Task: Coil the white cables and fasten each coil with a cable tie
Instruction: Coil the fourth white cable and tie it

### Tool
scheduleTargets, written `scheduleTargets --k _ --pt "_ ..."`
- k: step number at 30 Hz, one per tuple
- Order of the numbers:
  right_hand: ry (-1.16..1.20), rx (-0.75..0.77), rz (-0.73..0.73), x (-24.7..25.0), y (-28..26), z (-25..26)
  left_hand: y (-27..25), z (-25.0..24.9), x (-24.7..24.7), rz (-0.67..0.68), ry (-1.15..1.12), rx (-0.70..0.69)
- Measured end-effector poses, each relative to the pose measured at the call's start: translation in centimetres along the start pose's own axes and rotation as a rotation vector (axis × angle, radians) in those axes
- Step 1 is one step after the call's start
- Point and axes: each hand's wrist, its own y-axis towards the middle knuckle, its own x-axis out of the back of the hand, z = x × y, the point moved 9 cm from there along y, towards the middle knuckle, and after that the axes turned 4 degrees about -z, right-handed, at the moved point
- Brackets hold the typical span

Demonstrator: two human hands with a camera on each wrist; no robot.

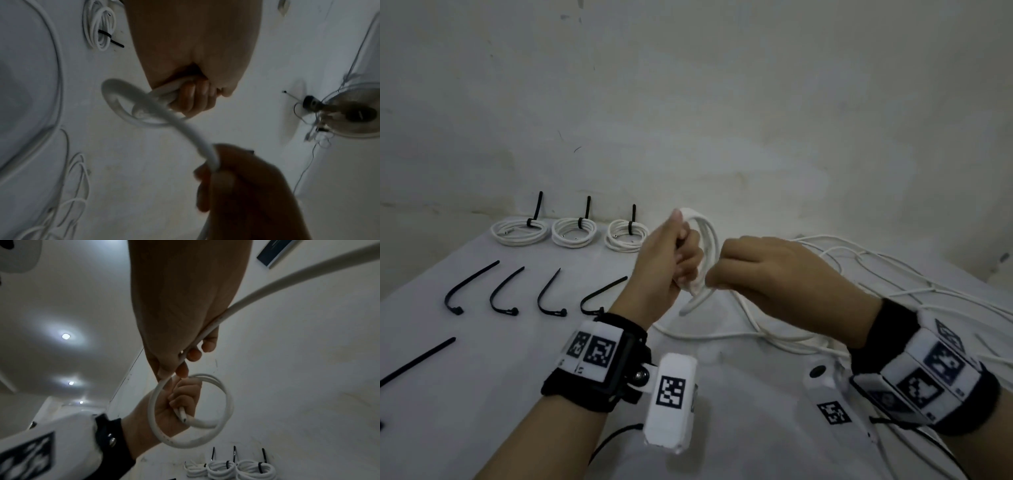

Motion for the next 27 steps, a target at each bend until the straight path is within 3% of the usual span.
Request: scheduleTargets --k 6,11,14,17,20,23,25,27 --pt "0.201 -0.3 -0.112 0.6 -0.4 -5.0 -0.9 1.9 -1.9 0.086 0.187 0.07" --pt "0.268 -0.385 -0.136 -0.4 -0.7 -6.5 -1.3 3.5 -2.4 0.174 0.122 0.22" --pt "0.335 -0.379 -0.088 -0.8 -1.0 -6.8 -1.7 4.2 -2.3 0.216 0.123 0.301" --pt "0.312 -0.394 -0.064 -0.4 -2.9 -8.9 -1.6 3.5 -1.8 0.205 0.165 0.246" --pt "0.253 -0.558 -0.022 0.5 -7.2 -13.1 -1.0 2.3 -1.2 0.163 0.091 0.198" --pt "0.163 -0.768 0.136 0.4 -12.0 -16.6 -0.5 2.4 -1.0 0.133 0.023 0.188" --pt "0.202 -0.914 0.253 -0.7 -14.5 -17.7 -0.3 2.9 -0.7 0.11 -0.001 0.189" --pt "0.292 -1.007 0.282 -1.5 -15.7 -18.2 -0.1 3.4 -0.5 0.103 -0.012 0.191"
